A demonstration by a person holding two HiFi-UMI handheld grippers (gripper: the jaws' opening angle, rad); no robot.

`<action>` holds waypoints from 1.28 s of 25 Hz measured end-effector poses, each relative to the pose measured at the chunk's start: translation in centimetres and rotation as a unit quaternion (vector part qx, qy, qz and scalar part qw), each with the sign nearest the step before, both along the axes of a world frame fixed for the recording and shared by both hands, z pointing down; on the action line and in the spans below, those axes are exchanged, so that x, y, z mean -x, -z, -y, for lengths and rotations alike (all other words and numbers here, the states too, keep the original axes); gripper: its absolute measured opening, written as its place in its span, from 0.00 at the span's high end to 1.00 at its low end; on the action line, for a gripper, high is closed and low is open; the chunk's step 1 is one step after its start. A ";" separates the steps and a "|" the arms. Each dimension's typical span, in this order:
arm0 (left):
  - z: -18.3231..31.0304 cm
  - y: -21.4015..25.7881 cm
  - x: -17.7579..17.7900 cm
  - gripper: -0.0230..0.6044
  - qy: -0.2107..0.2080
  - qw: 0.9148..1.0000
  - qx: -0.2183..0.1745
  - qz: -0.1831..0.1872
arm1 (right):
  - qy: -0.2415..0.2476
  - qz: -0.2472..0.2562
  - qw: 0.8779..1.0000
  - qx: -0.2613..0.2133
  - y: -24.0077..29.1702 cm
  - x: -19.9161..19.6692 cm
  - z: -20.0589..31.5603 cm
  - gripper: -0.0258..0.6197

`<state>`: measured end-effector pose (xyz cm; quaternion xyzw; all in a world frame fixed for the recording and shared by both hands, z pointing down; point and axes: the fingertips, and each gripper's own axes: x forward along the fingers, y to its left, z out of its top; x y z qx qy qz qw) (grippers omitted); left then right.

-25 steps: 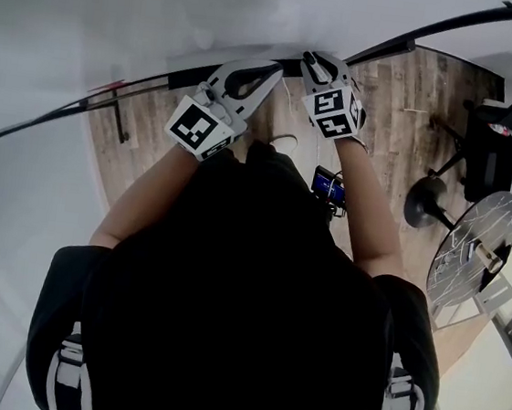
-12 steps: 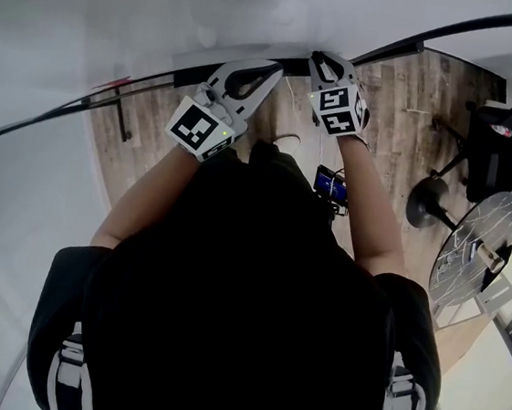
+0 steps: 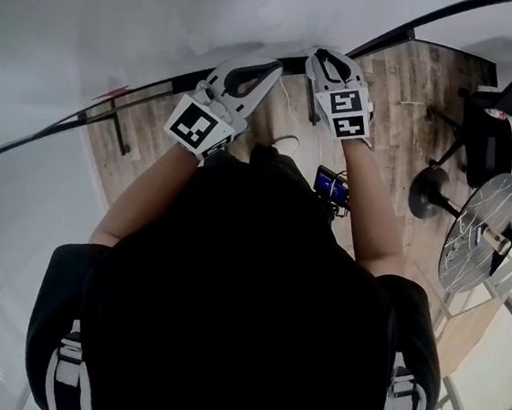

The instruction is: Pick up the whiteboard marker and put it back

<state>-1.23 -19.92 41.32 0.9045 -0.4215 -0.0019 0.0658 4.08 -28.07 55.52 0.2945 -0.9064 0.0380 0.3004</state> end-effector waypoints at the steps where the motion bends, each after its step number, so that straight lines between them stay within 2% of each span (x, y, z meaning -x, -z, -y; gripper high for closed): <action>1: 0.0 0.1 -0.1 0.96 -0.004 1.000 0.000 0.001 | -0.005 0.003 1.000 -0.002 0.3 -0.2 0.0 0.87; 9: -1.1 0.6 0.0 0.96 -0.025 1.000 -0.005 0.009 | -0.032 0.024 0.999 -0.020 3.4 -0.6 -1.1 0.87; 15: -1.4 1.6 0.1 0.96 -0.041 0.999 -0.015 0.009 | -0.052 0.060 0.996 -0.038 7.7 -0.7 -2.0 0.87; 21: -2.0 1.8 -0.2 0.96 -0.062 0.998 -0.017 0.012 | -0.069 0.090 0.991 -0.066 12.1 -1.3 -3.5 0.87; 27: -2.7 2.4 -0.7 0.96 -0.085 0.996 -0.025 0.013 | -0.086 0.147 0.984 -0.053 15.2 -2.1 -5.6 0.87; 32: -3.7 3.0 -1.2 0.96 -0.109 0.994 -0.031 0.009 | -0.090 0.174 0.978 -0.066 17.8 -2.8 -8.0 0.87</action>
